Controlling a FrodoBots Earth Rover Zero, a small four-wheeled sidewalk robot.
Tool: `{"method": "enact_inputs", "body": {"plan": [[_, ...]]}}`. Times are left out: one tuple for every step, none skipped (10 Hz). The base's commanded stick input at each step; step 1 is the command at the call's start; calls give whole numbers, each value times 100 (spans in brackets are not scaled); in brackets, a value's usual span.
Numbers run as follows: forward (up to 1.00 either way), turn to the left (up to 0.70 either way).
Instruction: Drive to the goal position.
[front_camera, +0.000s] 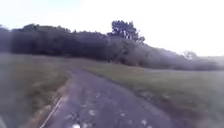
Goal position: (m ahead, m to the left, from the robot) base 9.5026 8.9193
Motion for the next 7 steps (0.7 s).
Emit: {"method": "enact_inputs", "body": {"plan": [[100, 3], [100, 0], [100, 6], [100, 25], [100, 38], [100, 31], [100, 8]]}}
